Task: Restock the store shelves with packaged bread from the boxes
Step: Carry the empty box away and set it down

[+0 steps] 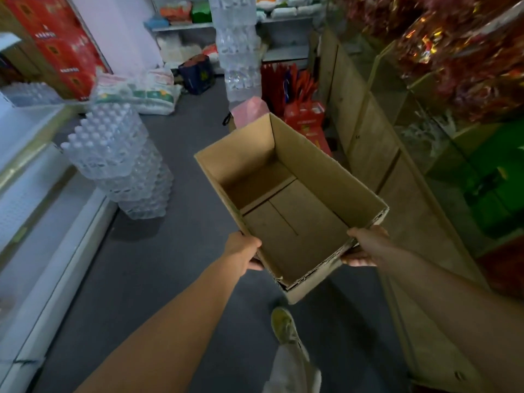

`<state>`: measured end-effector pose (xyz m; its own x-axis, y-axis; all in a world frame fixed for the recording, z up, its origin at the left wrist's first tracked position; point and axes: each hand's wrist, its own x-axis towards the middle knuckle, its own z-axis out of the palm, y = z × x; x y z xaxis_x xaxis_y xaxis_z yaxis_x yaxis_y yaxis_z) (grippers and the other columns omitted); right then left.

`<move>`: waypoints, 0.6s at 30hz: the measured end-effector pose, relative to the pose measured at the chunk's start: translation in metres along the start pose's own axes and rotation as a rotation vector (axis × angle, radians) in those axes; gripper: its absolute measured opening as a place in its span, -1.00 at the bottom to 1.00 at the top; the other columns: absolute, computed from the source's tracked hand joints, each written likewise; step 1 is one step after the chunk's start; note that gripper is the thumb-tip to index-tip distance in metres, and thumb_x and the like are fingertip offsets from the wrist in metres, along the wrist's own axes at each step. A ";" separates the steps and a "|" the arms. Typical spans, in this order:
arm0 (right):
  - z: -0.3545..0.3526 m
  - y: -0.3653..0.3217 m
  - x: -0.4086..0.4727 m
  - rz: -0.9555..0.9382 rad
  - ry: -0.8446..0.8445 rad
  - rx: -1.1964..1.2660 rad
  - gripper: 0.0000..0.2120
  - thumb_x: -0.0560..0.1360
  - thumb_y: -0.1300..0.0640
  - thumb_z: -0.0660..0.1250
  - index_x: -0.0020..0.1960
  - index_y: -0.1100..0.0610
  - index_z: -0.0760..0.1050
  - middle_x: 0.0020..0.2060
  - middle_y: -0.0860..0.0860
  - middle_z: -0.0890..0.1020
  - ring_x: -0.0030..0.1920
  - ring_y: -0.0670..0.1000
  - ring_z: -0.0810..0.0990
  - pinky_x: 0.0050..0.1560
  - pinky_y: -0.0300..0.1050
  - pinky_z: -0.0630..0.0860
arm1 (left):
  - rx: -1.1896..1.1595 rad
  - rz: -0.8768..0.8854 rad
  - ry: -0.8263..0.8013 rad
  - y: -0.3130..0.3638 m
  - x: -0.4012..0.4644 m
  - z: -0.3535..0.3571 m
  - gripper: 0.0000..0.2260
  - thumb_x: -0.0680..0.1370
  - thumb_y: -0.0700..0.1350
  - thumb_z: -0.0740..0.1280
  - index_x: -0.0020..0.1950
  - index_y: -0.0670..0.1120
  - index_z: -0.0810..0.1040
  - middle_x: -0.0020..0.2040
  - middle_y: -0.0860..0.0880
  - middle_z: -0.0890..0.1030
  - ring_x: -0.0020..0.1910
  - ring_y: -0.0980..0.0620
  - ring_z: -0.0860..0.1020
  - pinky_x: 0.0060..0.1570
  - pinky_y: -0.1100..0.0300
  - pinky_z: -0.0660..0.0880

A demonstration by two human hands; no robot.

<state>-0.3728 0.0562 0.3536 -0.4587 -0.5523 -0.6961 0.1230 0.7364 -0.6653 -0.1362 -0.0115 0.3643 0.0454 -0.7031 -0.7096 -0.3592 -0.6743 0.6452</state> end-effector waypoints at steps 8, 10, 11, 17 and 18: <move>0.007 -0.081 0.173 0.151 -0.013 -0.046 -0.79 0.62 0.18 0.22 0.19 0.28 0.41 -0.12 0.27 0.62 -0.29 0.18 0.63 -0.54 -0.14 0.58 | -0.003 -0.100 -0.012 0.089 0.151 0.070 -0.87 0.65 -0.28 0.20 0.18 -0.15 0.40 0.28 -0.19 0.49 0.19 -0.25 0.56 -0.01 -0.04 0.62; 0.011 -0.091 0.212 0.173 -0.004 -0.041 -0.76 0.60 0.20 0.24 0.22 0.30 0.41 -0.06 0.27 0.61 -0.23 0.18 0.63 -0.58 -0.16 0.55 | -0.015 -0.134 -0.005 0.098 0.187 0.085 -0.89 0.65 -0.28 0.19 0.14 -0.14 0.42 0.16 -0.19 0.56 0.10 -0.22 0.60 -0.06 -0.04 0.63; 0.014 -0.093 0.232 0.183 0.016 -0.033 -0.73 0.59 0.22 0.25 0.26 0.31 0.40 0.03 0.29 0.60 -0.15 0.21 0.63 -0.61 -0.17 0.53 | -0.020 -0.155 0.003 0.100 0.204 0.093 -0.91 0.65 -0.29 0.18 0.11 -0.14 0.42 0.04 -0.16 0.58 0.04 -0.20 0.62 -0.10 -0.03 0.63; 0.021 -0.099 0.329 0.227 0.047 -0.024 -0.66 0.57 0.31 0.23 0.34 0.27 0.35 0.25 0.26 0.52 0.17 0.27 0.57 -0.18 0.06 0.60 | -0.035 -0.239 0.019 0.101 0.277 0.143 -0.88 0.66 -0.29 0.14 0.00 -0.11 0.41 -0.20 -0.08 0.52 -0.19 -0.12 0.60 -0.25 0.02 0.60; 0.021 -0.100 0.343 0.228 0.042 -0.027 -0.66 0.58 0.32 0.22 0.34 0.25 0.35 0.24 0.24 0.52 0.18 0.27 0.56 -0.09 0.10 0.59 | -0.048 -0.254 0.027 0.101 0.287 0.151 -0.86 0.66 -0.29 0.14 -0.04 -0.11 0.41 -0.19 -0.10 0.52 -0.17 -0.14 0.59 -0.24 0.01 0.60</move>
<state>-0.5240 -0.2151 0.1762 -0.4580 -0.3544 -0.8153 0.2045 0.8505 -0.4846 -0.3001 -0.2475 0.1834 0.1532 -0.5149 -0.8435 -0.2882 -0.8397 0.4602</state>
